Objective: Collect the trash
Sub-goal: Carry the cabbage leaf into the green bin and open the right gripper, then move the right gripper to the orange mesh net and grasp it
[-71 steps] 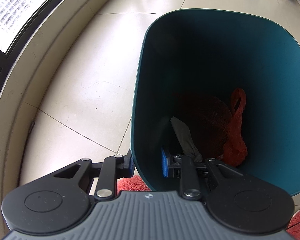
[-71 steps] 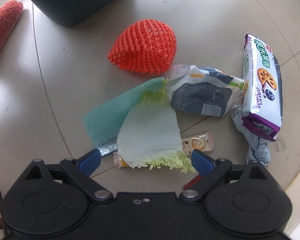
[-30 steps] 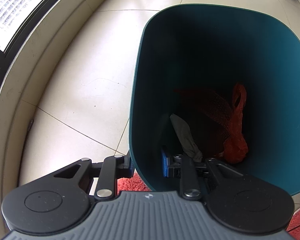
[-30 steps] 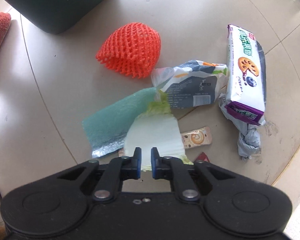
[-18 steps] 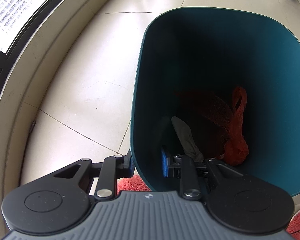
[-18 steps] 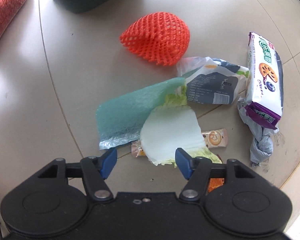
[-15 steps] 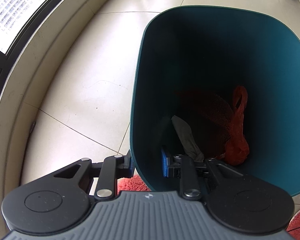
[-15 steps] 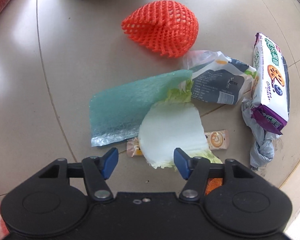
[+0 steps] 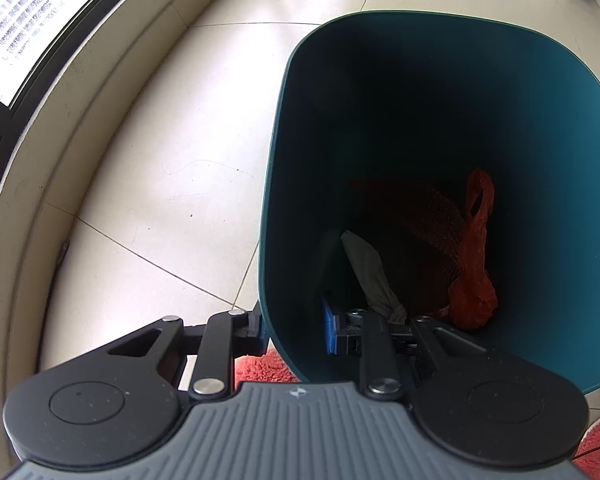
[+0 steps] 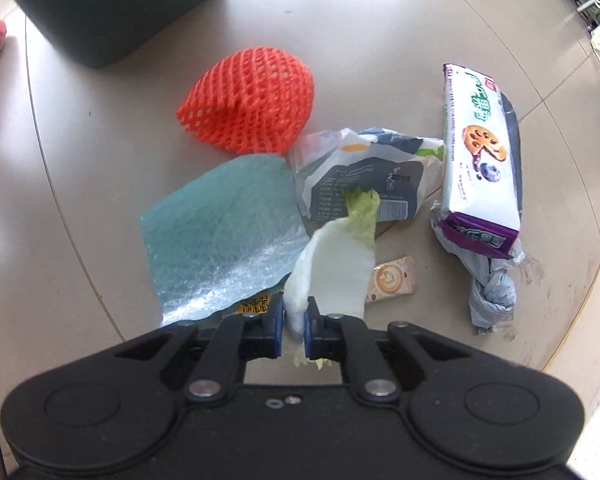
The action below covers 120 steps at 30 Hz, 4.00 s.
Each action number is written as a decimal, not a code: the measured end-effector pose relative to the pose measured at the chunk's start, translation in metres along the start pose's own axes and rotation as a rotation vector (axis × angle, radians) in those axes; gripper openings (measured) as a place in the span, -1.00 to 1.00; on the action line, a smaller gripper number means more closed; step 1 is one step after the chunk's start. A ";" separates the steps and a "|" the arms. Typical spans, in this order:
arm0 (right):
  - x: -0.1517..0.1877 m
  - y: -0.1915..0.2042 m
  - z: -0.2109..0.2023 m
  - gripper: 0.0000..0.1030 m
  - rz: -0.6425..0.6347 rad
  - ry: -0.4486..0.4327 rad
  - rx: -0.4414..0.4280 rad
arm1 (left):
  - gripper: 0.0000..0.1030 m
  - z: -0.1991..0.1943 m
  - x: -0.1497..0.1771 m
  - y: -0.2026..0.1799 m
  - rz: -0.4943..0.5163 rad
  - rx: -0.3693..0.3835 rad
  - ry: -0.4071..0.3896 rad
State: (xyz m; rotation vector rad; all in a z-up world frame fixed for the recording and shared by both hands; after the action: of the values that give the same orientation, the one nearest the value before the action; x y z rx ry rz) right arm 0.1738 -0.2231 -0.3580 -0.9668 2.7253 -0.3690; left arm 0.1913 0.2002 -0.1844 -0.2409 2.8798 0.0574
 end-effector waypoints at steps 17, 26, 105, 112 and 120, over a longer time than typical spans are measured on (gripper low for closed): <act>-0.135 -0.011 -0.250 -0.85 0.316 -0.443 -0.307 | -0.53 -0.003 0.001 0.007 -0.017 0.025 -0.003; -0.219 0.052 -0.295 -0.84 0.214 -0.550 -0.379 | -0.53 -0.011 0.001 0.009 -0.016 0.041 -0.031; -0.123 0.014 -0.036 0.86 0.303 -0.075 -0.048 | -0.53 -0.017 0.004 0.018 -0.036 0.063 -0.056; -0.131 0.031 0.014 0.86 0.272 -0.031 -0.027 | -0.53 -0.017 0.004 0.015 -0.029 0.053 -0.053; -0.129 0.040 0.050 0.62 0.285 0.017 0.007 | -0.53 -0.017 0.001 0.012 -0.028 0.041 -0.045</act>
State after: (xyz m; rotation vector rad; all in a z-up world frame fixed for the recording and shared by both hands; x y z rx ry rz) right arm 0.2627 -0.1179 -0.4009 -0.5628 2.8206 -0.3336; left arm 0.1838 0.2109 -0.1683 -0.2690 2.8287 -0.0014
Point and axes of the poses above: each gripper's, at about its wrist camera, not at the fingertips, and z roughly the way its jaws point, y to its left, x to its underside, the point moved 9 cm from there along z, roughly the way its jaws point, and after that the axes turned 12 degrees about x, right-handed, at the moved point
